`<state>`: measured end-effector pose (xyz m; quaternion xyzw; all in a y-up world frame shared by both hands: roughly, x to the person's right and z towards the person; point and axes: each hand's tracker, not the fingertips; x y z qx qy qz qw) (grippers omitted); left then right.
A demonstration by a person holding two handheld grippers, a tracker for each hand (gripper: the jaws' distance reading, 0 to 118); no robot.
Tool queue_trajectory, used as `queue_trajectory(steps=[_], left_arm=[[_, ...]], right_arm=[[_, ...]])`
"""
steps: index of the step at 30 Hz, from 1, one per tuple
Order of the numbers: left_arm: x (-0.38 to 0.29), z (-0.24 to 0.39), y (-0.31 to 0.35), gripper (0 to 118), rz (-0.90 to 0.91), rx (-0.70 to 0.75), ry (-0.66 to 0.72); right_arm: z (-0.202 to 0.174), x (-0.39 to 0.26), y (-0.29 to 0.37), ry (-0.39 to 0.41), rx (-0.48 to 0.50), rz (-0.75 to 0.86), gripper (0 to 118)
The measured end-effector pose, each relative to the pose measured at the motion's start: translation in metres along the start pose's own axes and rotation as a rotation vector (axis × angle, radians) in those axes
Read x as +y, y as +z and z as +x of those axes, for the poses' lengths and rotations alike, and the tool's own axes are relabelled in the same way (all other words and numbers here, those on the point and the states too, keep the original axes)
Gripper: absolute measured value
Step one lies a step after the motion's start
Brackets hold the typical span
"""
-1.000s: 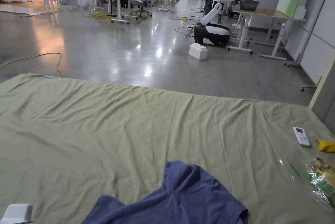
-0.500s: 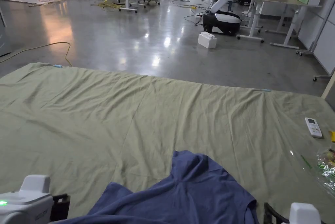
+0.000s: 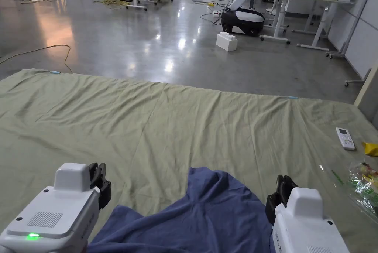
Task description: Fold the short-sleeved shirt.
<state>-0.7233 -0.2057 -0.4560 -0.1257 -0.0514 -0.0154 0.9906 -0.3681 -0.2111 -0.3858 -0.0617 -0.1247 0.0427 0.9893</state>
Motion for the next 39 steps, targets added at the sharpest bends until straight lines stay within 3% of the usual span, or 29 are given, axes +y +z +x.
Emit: queue_trajectory(steps=[5,11,15,24,26,29,30,39], left_arm=[[0.007,0.009,0.003,3,0.062,0.008,-0.03],[0.004,-0.002,-0.004,3,0.01,0.017,-0.096],[-0.006,-0.032,-0.009,3,-0.156,0.033,-0.115],[-0.066,-0.123,-0.024,4,-0.557,0.096,0.075],[-0.081,-0.135,-0.029,19,-0.622,0.128,0.126],[-0.099,-0.148,-0.039,71,-0.698,0.143,0.211],[-0.104,-0.151,-0.043,77,-0.717,0.155,0.226],[-0.152,-0.154,-0.064,75,-0.877,0.236,0.305]], right_arm=[[0.002,0.002,0.003,0.01,-0.019,0.037,0],[0.002,0.004,0.004,0.034,-0.034,0.069,0],[0.002,0.0,0.002,0.059,-0.015,0.05,0],[-0.003,-0.026,-0.01,0.079,0.03,-0.047,0],[-0.006,-0.032,-0.013,0.085,0.04,-0.064,0],[-0.009,-0.037,-0.016,0.093,0.053,-0.087,0],[-0.01,-0.037,-0.015,0.095,0.055,-0.093,0],[-0.012,-0.049,-0.02,0.098,0.063,-0.15,0]])
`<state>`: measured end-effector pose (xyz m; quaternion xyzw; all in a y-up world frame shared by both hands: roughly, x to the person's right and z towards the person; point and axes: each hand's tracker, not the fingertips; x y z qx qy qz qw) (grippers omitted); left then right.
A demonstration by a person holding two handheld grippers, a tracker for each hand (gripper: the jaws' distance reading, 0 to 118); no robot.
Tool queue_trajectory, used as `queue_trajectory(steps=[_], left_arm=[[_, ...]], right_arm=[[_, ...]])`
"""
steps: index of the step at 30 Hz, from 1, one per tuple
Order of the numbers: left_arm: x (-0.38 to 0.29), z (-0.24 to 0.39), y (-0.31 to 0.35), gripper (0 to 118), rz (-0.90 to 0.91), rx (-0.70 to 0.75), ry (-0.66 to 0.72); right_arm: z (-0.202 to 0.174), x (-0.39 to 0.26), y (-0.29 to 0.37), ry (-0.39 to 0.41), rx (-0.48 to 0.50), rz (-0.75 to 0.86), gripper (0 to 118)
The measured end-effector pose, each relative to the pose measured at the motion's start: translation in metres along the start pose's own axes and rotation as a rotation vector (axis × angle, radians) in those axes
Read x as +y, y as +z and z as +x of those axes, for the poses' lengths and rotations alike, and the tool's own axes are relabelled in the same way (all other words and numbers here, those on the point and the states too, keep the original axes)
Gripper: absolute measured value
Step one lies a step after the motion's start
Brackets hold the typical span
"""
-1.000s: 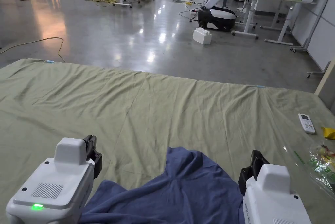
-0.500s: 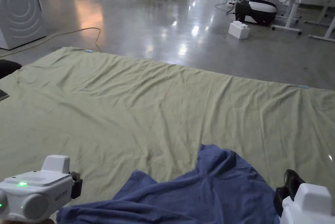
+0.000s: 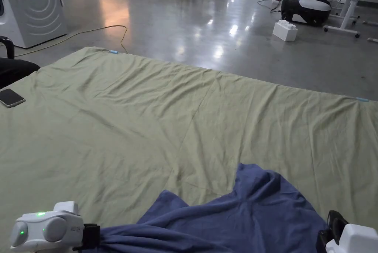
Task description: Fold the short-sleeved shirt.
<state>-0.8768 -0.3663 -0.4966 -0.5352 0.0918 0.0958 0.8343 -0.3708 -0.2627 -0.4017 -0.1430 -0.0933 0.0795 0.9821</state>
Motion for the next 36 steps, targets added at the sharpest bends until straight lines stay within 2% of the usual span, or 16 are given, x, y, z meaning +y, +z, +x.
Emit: queue_trajectory(steps=[3,6,7,9,12,16,18,19,20,22,27,29,30,33,36], left_arm=[[-0.003,0.014,0.005,70,0.053,0.031,-0.049],[-0.009,0.028,0.011,28,0.068,-0.024,-0.121],[-0.01,0.034,0.011,18,0.062,-0.037,-0.144],[-0.013,0.037,0.007,13,0.064,-0.002,-0.213],[-0.012,0.033,0.01,12,0.067,-0.013,-0.22],[-0.011,0.035,0.02,12,0.096,-0.04,-0.215],[-0.011,0.041,0.021,12,0.127,-0.048,-0.191],[-0.012,0.046,0.021,12,0.141,-0.055,-0.178],[-0.014,0.023,0.026,12,0.152,-0.06,-0.166],[-0.017,0.023,0.028,12,0.161,-0.06,-0.164],[-0.011,0.018,0.029,12,0.177,-0.064,-0.16],[-0.011,0.031,0.039,12,0.177,-0.064,-0.153],[-0.012,0.037,0.04,12,0.167,-0.06,-0.164],[-0.012,0.038,0.038,12,0.167,-0.051,-0.191],[-0.01,0.036,0.037,12,0.165,-0.043,-0.203]], right_arm=[[0.0,-0.005,-0.003,0.003,0.004,-0.015,0],[-0.001,-0.009,-0.01,0.009,0.012,-0.032,0],[-0.001,-0.01,-0.013,0.005,0.014,-0.042,0],[-0.001,-0.011,-0.022,-0.008,0.025,-0.064,0],[0.003,-0.01,-0.043,-0.017,0.048,-0.098,0],[0.011,-0.002,-0.095,0.057,0.107,-0.202,4],[0.016,0.001,-0.127,0.042,0.116,-0.294,25],[0.018,0.003,-0.147,0.059,0.167,-0.349,40],[0.019,0.003,-0.166,0.054,0.194,-0.379,47],[0.016,0.002,-0.199,0.116,0.218,-0.445,60],[0.009,-0.005,-0.254,0.154,0.235,-0.506,65],[0.002,-0.012,-0.272,0.208,0.282,-0.56,79],[-0.002,-0.017,-0.28,0.224,0.301,-0.579,83],[-0.012,-0.035,-0.292,0.288,0.309,-0.662,82],[-0.014,-0.036,-0.293,0.188,0.34,-0.642,63]])
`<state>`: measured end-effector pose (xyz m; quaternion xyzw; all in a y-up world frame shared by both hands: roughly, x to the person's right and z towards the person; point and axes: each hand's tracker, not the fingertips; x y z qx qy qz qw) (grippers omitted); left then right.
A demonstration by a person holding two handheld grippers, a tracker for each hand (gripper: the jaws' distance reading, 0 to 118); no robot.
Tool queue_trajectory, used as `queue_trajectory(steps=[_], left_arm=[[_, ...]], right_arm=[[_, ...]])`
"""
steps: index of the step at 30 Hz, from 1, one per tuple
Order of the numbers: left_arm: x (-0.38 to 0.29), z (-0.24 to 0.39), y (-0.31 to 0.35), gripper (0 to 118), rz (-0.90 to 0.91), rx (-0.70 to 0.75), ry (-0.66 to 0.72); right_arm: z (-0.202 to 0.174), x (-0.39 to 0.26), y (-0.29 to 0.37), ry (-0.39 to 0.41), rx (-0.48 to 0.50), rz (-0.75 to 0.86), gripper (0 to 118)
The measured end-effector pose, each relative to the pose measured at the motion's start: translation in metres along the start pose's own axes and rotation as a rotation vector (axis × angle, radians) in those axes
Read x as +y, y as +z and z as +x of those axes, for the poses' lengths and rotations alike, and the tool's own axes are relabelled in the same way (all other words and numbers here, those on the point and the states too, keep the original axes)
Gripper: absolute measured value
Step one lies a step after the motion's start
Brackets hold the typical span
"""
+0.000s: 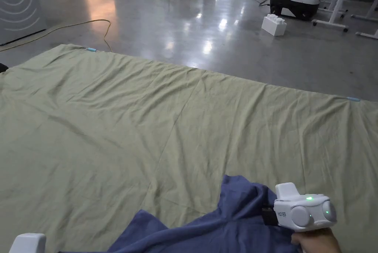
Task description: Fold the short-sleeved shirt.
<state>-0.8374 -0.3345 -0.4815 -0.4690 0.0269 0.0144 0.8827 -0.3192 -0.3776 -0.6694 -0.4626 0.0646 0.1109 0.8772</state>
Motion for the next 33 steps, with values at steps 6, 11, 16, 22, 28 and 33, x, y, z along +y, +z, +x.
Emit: queue_trajectory(steps=[6,11,16,22,28,33], left_arm=[[-0.001,-0.001,0.0,12,0.008,-0.002,0.012],[0.008,-0.005,0.008,12,0.044,-0.004,0.017],[0.023,-0.008,0.026,12,0.122,-0.061,0.022],[0.056,0.003,0.054,12,0.237,-0.115,0.025],[0.115,0.029,0.1,12,0.395,-0.172,0.012],[0.178,0.051,0.135,11,0.516,-0.197,-0.024]], right_arm=[[-0.003,0.007,0.01,-0.004,-0.014,0.025,7],[-0.002,0.001,0.044,-0.042,-0.054,0.127,6],[0.009,0.0,0.099,-0.089,-0.098,0.282,6],[0.029,0.008,0.183,-0.129,-0.179,0.453,6],[0.052,0.025,0.262,-0.136,-0.27,0.581,6],[0.074,0.041,0.323,-0.171,-0.323,0.665,6]])
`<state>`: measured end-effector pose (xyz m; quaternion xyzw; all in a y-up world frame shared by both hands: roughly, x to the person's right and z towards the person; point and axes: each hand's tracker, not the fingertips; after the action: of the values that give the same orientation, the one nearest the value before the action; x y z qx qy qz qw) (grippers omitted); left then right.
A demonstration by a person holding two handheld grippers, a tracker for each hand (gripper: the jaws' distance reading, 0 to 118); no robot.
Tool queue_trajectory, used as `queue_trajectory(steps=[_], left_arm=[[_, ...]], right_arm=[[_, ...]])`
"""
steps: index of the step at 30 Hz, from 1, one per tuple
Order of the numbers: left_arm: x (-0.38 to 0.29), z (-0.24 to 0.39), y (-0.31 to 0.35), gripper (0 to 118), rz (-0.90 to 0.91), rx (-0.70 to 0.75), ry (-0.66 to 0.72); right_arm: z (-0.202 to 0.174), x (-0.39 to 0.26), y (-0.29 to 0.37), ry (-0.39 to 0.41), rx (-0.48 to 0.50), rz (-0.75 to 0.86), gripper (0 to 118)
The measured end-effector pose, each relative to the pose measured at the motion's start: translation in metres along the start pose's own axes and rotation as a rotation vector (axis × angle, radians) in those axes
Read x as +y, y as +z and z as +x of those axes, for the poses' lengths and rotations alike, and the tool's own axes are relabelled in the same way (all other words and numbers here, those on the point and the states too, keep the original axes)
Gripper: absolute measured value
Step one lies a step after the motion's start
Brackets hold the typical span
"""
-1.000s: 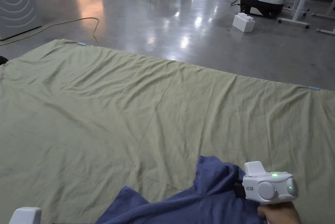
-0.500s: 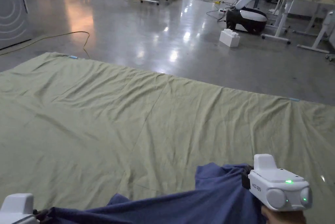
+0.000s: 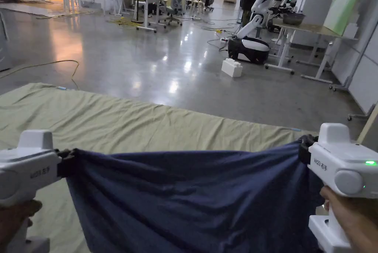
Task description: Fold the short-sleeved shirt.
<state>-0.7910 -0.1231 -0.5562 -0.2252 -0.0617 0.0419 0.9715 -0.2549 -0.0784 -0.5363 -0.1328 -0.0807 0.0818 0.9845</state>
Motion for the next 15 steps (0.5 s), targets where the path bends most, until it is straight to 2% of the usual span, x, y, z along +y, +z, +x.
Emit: queue_trajectory(steps=[5,15], left_arm=[[0.078,0.023,-0.007,11,0.092,-0.012,-0.04],[0.191,0.045,-0.033,11,0.172,-0.022,-0.089]], right_arm=[[0.032,0.045,0.017,-0.057,-0.076,0.077,6],[0.061,0.116,0.009,-0.035,-0.142,0.158,6]])
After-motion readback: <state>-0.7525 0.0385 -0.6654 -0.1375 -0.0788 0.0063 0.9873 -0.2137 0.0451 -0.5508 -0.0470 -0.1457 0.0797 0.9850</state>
